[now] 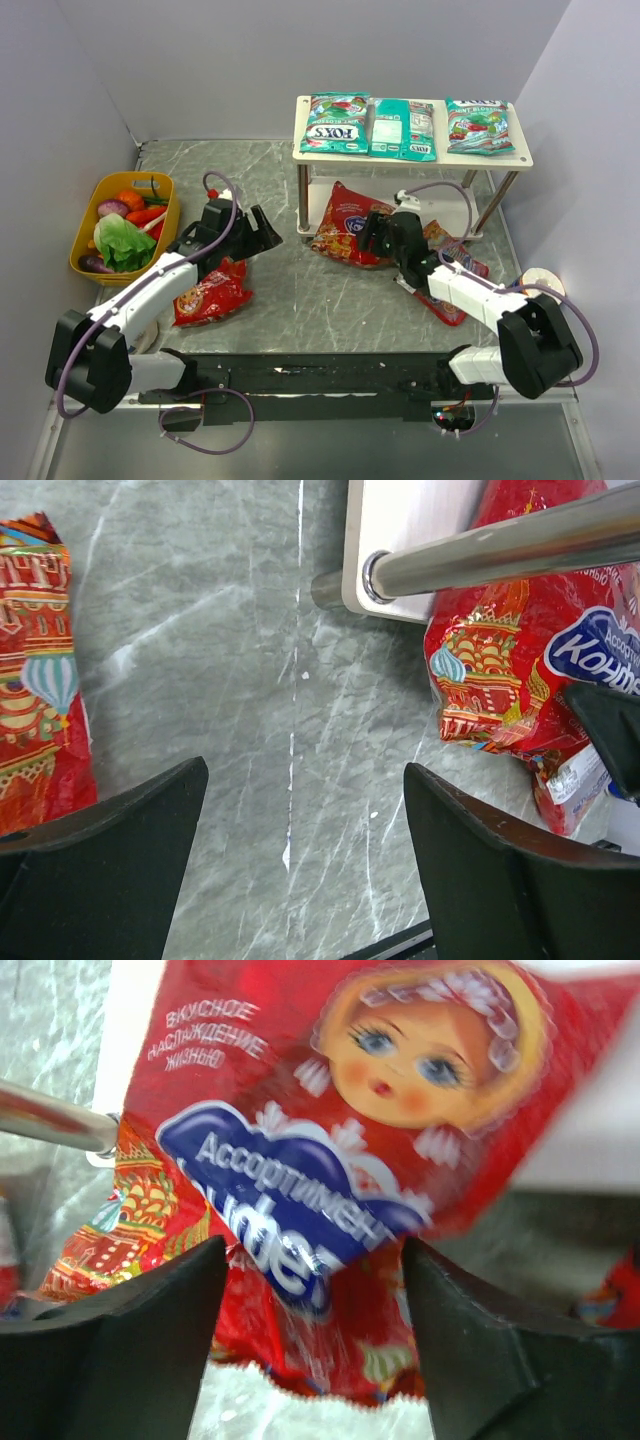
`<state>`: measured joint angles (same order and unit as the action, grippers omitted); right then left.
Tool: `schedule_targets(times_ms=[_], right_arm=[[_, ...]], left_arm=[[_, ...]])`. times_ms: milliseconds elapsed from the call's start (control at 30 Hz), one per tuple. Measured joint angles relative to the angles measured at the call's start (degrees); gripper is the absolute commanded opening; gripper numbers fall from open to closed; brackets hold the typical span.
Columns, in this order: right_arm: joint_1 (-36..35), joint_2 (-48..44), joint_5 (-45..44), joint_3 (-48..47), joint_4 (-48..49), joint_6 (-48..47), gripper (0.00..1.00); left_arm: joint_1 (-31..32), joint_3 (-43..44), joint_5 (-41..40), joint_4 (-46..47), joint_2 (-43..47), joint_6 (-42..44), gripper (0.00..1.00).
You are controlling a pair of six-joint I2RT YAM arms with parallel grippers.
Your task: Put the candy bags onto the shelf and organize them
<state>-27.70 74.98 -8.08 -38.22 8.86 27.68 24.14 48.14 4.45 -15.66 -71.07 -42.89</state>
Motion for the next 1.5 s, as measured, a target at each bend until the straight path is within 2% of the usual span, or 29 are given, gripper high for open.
schedule_targets(times_ms=[233, 467, 767, 967, 1300, 1500], right_arm=[[0.02, -6.03, -1.68, 0.31, -6.21, 11.67, 0.84], [0.11, -5.77, -1.92, 0.31, -8.72, 21.53, 0.84], [5.05, -3.50, -1.73, 1.11, -8.04, 26.51, 0.82], [8.04, -0.17, -0.33, 0.20, -5.51, 25.83, 0.76], [8.46, 7.21, 3.34, -4.96, -0.28, 23.85, 0.51], [8.68, 11.87, 5.84, -9.05, 2.36, 24.09, 0.44]], left_arm=[[0.00, 0.00, 2.08, 1.55, -2.05, -0.02, 0.86], [0.00, 0.00, 3.17, 1.64, -2.82, -0.04, 0.87], [0.00, 0.02, 3.28, 1.62, -2.82, -0.02, 0.87], [0.00, 0.02, 3.28, 1.55, -2.82, -0.02, 0.87], [0.00, 0.02, 3.39, 1.55, -2.82, -0.24, 0.87], [0.00, 0.02, 4.35, 1.68, -2.91, -0.48, 0.86]])
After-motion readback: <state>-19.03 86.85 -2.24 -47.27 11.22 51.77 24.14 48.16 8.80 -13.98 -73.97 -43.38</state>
